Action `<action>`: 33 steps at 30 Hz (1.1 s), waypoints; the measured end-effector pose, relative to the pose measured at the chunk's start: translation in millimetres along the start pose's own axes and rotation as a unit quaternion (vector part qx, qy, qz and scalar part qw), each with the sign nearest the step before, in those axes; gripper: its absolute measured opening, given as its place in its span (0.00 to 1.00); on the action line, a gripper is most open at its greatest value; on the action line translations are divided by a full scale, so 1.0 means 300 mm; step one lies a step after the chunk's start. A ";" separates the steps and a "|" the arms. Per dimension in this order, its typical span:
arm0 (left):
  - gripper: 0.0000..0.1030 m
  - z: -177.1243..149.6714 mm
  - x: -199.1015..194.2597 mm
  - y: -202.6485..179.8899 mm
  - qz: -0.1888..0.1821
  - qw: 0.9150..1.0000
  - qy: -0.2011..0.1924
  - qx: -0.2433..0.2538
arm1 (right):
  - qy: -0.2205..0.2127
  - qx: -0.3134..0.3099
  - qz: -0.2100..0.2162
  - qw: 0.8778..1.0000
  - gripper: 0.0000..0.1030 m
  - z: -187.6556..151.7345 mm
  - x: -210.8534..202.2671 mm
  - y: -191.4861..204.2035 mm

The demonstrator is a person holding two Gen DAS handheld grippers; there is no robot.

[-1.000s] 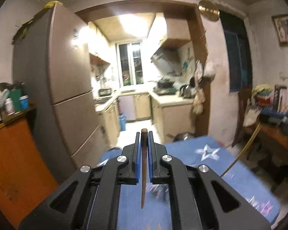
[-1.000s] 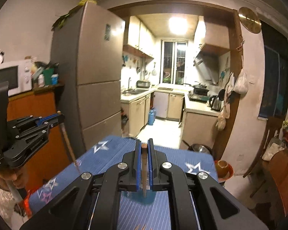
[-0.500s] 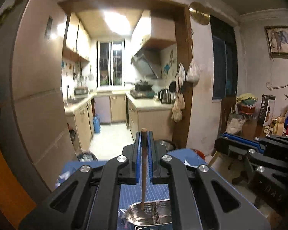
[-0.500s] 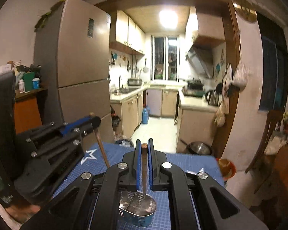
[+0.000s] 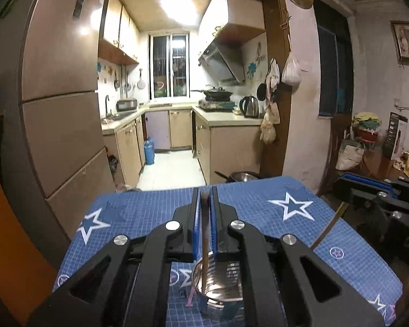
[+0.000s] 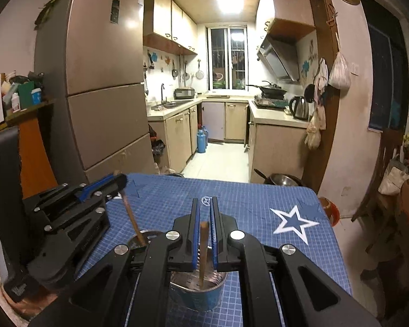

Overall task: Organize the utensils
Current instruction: 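Lower the chopsticks into the holder and open both tools, then withdraw both open tools back to the row of chopsticks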

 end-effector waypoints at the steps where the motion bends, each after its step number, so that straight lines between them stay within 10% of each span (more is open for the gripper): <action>1: 0.05 -0.005 -0.012 0.011 0.004 1.000 -0.001 -0.002 | 0.000 0.003 -0.001 1.000 0.21 -0.005 -0.004 -0.009; 16: 0.27 0.101 -0.736 0.348 0.065 0.982 -0.171 -0.046 | -0.107 0.017 0.023 0.994 0.23 -0.020 -0.596 -0.211; 19: 0.56 0.040 -0.895 0.359 0.083 0.979 -0.181 -0.037 | -0.111 -0.001 0.027 0.993 0.40 -0.106 -0.748 -0.227; 33: 0.60 -0.696 -1.011 0.152 0.074 0.997 -0.012 -0.014 | 0.032 -0.048 0.003 0.998 0.34 -0.931 -0.862 -0.174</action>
Point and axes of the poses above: each gripper's, at about its wrist camera, not at the fingertips, and x roughly the way its jaws point, y to its left, z to its top, the point moved 8 cm from there along x, roughly the way its jaws point, and after that the axes turned 15 degrees about x, right-handed, at the moved point
